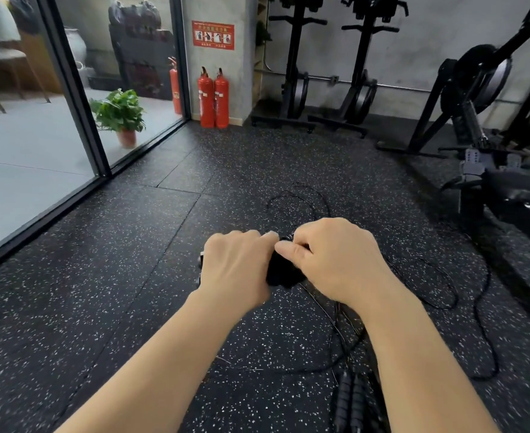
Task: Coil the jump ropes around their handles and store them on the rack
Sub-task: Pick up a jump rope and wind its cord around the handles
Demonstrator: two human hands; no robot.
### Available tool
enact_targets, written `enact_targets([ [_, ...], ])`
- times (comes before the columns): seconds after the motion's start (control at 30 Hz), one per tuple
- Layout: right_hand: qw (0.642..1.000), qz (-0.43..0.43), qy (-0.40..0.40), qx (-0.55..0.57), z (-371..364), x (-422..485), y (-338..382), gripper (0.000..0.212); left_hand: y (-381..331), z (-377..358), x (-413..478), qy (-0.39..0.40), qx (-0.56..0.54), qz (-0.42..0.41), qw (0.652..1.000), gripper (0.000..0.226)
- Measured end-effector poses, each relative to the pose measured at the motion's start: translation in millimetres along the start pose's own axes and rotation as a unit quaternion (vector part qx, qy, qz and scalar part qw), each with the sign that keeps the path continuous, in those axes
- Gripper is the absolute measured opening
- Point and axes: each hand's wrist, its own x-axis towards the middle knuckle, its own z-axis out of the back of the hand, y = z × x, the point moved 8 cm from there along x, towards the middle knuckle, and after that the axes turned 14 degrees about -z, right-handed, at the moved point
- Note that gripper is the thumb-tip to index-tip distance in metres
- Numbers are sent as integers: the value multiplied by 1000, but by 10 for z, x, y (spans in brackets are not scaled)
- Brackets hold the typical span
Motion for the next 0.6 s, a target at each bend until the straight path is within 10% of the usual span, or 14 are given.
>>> enact_targets([
  [0.6,966,-50,17,255,-106,173,-617,65,-465,102,-39,-32,-65,-248,966,29],
])
